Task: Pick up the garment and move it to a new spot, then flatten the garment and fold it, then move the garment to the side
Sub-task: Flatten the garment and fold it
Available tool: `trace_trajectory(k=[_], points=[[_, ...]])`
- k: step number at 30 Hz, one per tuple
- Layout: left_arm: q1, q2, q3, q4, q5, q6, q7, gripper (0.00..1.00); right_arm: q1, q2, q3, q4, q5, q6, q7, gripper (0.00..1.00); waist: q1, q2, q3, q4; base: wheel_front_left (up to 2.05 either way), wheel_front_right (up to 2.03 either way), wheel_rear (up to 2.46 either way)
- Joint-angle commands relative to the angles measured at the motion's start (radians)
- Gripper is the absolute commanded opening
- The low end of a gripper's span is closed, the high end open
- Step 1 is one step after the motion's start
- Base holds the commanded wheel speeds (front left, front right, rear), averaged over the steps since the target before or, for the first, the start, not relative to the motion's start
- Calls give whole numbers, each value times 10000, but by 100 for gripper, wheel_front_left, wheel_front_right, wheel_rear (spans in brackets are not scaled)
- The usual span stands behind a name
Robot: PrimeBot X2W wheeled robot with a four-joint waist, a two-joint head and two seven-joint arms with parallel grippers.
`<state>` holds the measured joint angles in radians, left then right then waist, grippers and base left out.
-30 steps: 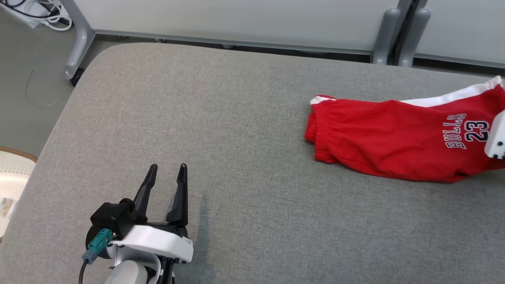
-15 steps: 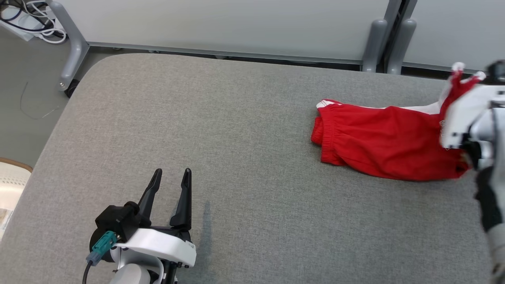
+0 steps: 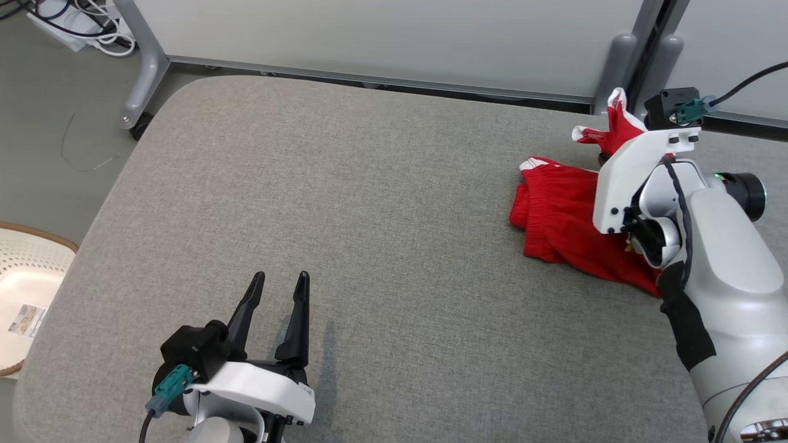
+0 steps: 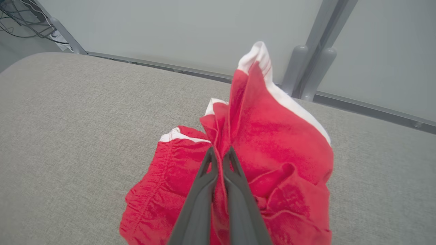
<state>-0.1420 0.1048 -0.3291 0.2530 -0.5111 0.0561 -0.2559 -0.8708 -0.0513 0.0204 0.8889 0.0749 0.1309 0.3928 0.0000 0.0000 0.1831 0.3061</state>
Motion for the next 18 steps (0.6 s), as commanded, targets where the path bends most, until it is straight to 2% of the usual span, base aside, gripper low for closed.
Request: trace_trajectory(k=[1,6,13,14,15,16,18], points=[[-66,-2,4,28,-49,-34,-35,100,112,-18,182,5,235,-1,45,0,0,0,7,55,0,0,0],[-104,-46,-55,93,-74,-78,-50,100,6,-32,1002,121,1298,0,-33,0,0,0,50,183,0,0,0],[-168,-88,-200,234,-95,-174,-63,100,-218,-26,1637,676,1846,0,-189,0,0,0,89,393,0,0,0],[-155,-95,-212,251,-91,-182,-65,100,-250,-22,1671,796,1912,0,-267,4,0,0,88,416,0,0,0],[-135,-97,-220,267,-99,-190,-68,100,-258,-21,1734,853,2011,2,-347,58,0,0,82,438,0,0,0],[-117,-101,-231,289,-113,-203,-68,100,-247,-17,1768,948,2176,0,-364,100,0,0,73,459,0,0,0],[-112,-100,-226,311,-118,-200,-72,100,-289,-20,2004,967,2578,0,-483,100,0,0,48,476,0,0,0]])
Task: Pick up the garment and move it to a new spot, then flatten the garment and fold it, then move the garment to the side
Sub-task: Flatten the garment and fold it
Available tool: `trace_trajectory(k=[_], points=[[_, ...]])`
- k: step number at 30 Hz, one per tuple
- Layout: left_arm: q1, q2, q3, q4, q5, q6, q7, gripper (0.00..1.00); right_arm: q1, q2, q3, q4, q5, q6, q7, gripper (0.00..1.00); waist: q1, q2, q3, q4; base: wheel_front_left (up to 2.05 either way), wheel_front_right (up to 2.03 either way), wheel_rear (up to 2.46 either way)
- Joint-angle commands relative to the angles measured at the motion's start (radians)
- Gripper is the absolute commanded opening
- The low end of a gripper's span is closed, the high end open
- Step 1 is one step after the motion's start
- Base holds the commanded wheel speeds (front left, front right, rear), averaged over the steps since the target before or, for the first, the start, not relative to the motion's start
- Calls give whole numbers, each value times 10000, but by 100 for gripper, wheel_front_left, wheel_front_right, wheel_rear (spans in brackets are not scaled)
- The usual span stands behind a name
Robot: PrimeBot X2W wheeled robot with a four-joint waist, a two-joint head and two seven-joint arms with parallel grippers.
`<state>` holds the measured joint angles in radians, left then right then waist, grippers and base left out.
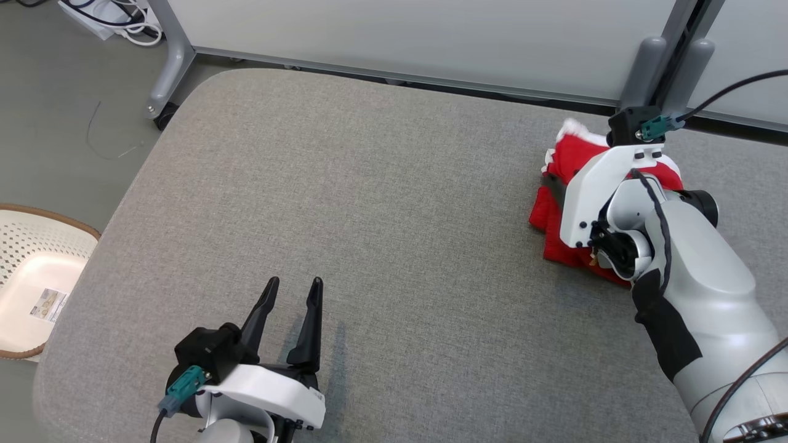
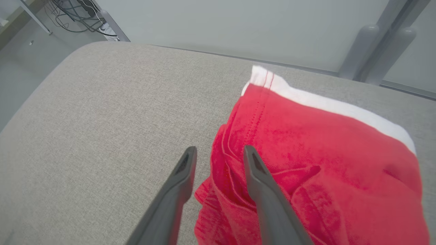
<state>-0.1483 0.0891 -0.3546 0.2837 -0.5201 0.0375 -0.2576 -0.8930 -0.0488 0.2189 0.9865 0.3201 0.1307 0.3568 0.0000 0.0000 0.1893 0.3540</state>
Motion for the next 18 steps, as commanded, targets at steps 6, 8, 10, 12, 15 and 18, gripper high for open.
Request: trace_trajectory(k=[6,8,10,12,15,18], points=[[90,218,203,-101,24,53,-63,100,-285,-49,20,-340,1017,2,-1018,100,0,0,-300,-227,0,0,0],[205,276,288,-171,20,87,-62,100,-295,-286,-194,-255,625,1,-1380,100,0,0,-403,-362,0,0,0],[264,332,339,-257,42,116,-67,100,-247,-646,-456,-91,228,1,-1595,100,0,0,-467,-481,0,0,0],[317,378,336,-293,67,87,-69,100,-89,-979,-668,114,-251,4,-1744,100,0,0,-485,-540,0,0,0],[343,381,298,-301,60,19,-70,100,203,-1297,-812,417,-716,4,-1746,100,0,0,-501,-547,0,0,0],[252,352,179,-315,69,-24,-37,100,624,-1522,-997,792,-1175,4,-1816,46,0,0,-328,-531,0,0,0]])
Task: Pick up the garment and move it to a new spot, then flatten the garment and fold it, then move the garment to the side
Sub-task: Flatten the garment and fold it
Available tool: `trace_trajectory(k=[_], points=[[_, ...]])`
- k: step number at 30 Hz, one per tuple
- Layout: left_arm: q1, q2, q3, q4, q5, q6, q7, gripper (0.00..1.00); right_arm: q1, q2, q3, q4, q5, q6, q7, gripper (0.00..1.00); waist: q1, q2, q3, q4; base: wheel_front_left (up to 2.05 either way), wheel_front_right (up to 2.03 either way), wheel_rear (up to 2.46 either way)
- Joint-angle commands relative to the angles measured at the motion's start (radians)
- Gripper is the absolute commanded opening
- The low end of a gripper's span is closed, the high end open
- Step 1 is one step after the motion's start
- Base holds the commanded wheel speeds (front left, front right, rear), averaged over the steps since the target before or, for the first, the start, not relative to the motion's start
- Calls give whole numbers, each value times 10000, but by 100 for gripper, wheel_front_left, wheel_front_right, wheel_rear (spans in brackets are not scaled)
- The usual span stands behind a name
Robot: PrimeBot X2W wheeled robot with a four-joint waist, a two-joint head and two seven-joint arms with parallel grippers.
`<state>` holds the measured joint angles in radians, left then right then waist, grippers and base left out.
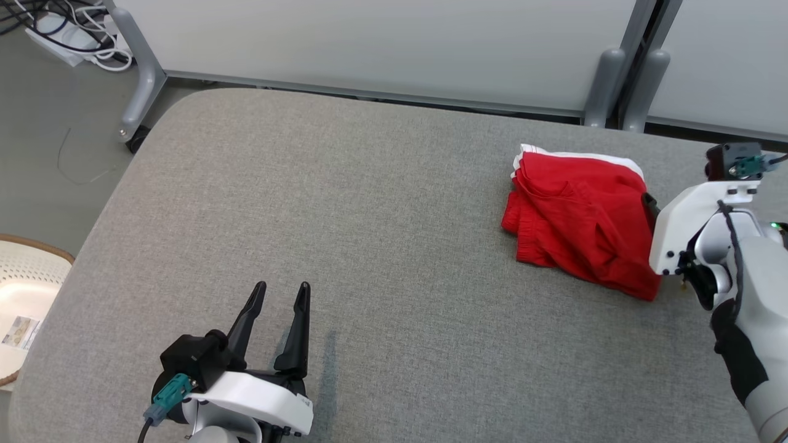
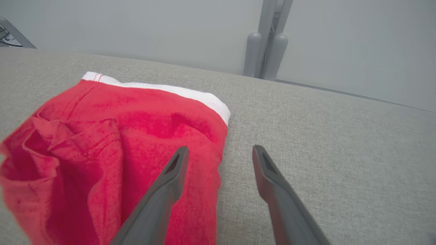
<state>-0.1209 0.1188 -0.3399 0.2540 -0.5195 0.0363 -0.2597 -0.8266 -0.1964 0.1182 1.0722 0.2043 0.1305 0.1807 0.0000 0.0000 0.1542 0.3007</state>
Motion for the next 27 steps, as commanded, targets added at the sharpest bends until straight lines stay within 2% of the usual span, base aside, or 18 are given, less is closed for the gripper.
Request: trace_trajectory(k=[1,2,10,14,23,27], points=[[-55,49,11,-36,65,-7,-11,100,28,-19,15,-52,-94,6,-138,14,0,0,86,-5,0,0,0],[-92,46,8,-57,58,3,-12,100,77,56,68,-42,-152,6,-169,0,0,0,159,-16,0,0,0],[-339,73,8,-2,-40,27,13,100,181,705,1034,0,-524,4,43,0,0,0,326,12,0,0,0],[-291,72,-52,58,-24,68,16,100,358,1029,1713,-277,-130,4,244,0,0,0,219,54,0,0,0],[-138,139,-82,45,-59,185,74,100,1477,1348,4747,-2315,1436,6,1365,0,0,0,-98,-40,0,0,0],[-57,174,-82,-29,-96,237,82,100,1830,1167,5488,-3494,2159,3,1638,0,0,0,-214,-155,0,0,0]])
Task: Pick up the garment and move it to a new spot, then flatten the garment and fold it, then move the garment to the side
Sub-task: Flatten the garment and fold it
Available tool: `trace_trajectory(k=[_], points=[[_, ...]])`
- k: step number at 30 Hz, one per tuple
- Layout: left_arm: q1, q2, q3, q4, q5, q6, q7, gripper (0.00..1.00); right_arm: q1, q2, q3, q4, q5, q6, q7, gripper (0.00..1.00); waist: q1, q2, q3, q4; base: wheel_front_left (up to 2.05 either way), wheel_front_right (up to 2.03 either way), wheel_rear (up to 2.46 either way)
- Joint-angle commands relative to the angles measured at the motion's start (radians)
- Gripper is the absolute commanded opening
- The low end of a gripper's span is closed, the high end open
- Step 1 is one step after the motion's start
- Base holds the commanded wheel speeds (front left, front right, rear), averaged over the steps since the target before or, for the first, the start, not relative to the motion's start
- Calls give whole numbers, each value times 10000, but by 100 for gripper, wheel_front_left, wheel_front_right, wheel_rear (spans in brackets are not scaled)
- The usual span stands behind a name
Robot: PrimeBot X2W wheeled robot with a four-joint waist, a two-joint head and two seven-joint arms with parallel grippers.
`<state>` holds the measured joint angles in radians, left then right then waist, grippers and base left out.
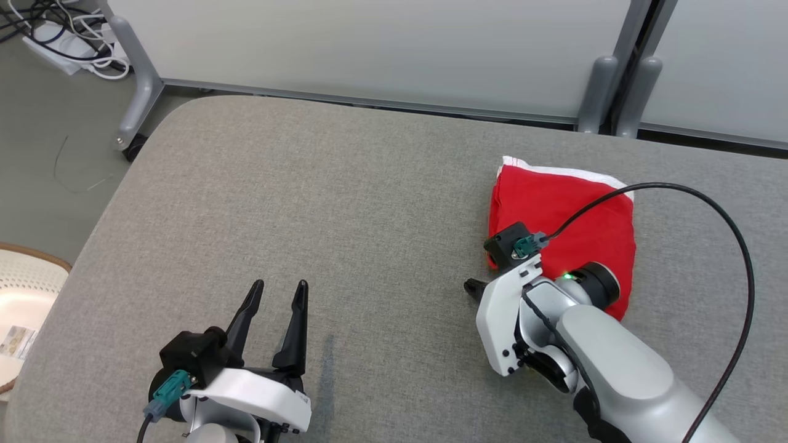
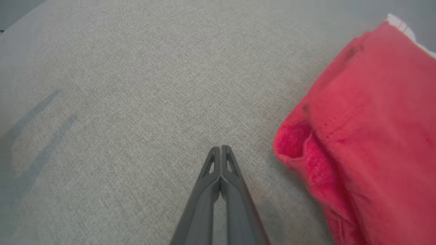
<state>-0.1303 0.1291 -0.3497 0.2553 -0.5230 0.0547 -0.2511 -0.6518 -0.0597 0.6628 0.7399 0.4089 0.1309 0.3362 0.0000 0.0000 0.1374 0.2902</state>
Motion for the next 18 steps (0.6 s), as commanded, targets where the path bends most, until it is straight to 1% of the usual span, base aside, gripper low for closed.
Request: trace_trajectory(k=[1,6,8,10,11,12,13,14,18], points=[[57,71,19,-59,-60,69,-2,100,156,-283,156,-428,181,0,137,0,0,0,-80,-81,0,0,0],[177,122,40,-112,-105,123,5,100,447,-567,316,-1423,336,0,305,0,0,0,-286,-246,0,0,0],[213,132,36,-134,-145,119,6,100,620,-650,101,-1798,448,0,314,0,0,0,-385,-305,0,0,0],[268,153,47,-144,-161,143,8,100,864,-771,-344,-2152,476,0,202,0,0,0,-504,-361,0,0,0],[309,163,60,-162,-150,156,1,100,992,-800,-642,-2371,382,0,50,11,0,0,-570,-397,0,0,0],[309,163,60,-162,-150,156,1,100,992,-800,-642,-2371,382,0,50,11,0,0,-570,-397,0,0,0],[362,171,77,-176,-163,159,-8,100,1141,-818,-1053,-2576,270,0,-173,52,0,0,-635,-428,0,0,0],[416,199,112,-182,-174,169,-19,100,1382,-799,-1595,-2681,210,0,-305,100,0,0,-705,-465,0,0,0],[541,348,325,-369,-52,213,-85,100,2497,-464,-3987,-3514,-521,0,-1202,100,0,0,-977,-636,0,0,0]])
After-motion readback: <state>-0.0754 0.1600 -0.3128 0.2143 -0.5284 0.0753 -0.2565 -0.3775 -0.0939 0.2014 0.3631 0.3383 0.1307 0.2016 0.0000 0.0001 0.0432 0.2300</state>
